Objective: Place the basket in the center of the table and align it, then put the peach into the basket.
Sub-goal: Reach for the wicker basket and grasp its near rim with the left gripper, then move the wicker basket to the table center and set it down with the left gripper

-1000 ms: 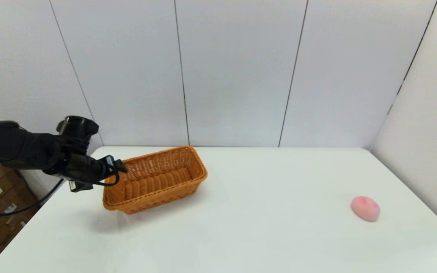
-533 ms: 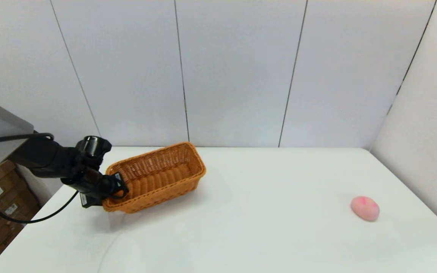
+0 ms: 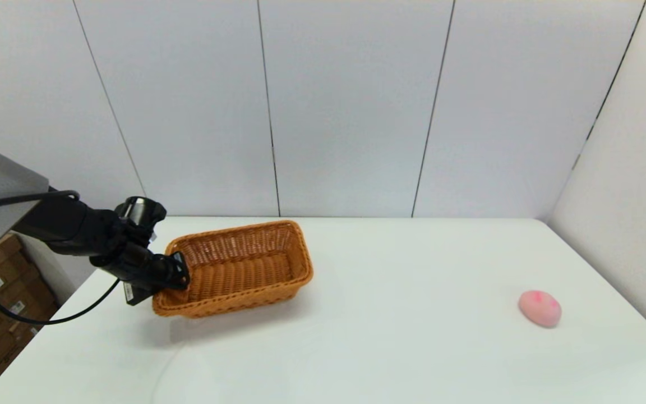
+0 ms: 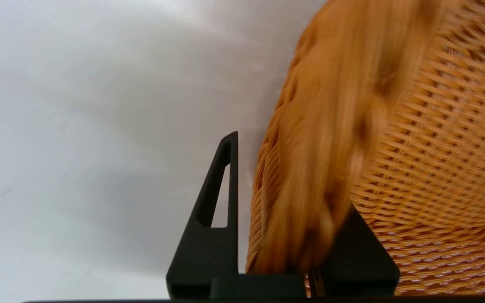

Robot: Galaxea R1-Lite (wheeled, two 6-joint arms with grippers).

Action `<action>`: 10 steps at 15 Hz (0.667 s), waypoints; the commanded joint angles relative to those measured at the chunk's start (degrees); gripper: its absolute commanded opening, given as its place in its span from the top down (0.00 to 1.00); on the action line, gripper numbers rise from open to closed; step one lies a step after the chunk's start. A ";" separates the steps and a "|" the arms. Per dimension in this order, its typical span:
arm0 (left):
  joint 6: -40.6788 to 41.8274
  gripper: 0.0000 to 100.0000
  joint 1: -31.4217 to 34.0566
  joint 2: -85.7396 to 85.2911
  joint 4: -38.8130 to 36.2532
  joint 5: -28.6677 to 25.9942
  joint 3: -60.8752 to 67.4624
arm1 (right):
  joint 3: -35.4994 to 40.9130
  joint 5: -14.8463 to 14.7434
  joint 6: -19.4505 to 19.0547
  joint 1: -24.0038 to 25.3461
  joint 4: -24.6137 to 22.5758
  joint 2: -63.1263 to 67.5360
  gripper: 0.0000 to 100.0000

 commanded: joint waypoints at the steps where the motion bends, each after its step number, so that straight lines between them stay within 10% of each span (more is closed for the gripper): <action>1: -1.95 1.00 0.55 -2.24 0.49 -4.16 -1.16 | 0.06 0.00 -0.05 0.02 0.05 0.07 0.00; 5: -2.74 1.00 3.18 -6.20 9.10 -22.79 -5.65 | -0.03 0.00 -0.05 0.02 0.14 0.07 0.00; 10: -2.74 1.00 0.28 -6.46 11.39 -23.58 -6.70 | -0.03 0.00 -0.31 0.02 0.14 0.07 0.00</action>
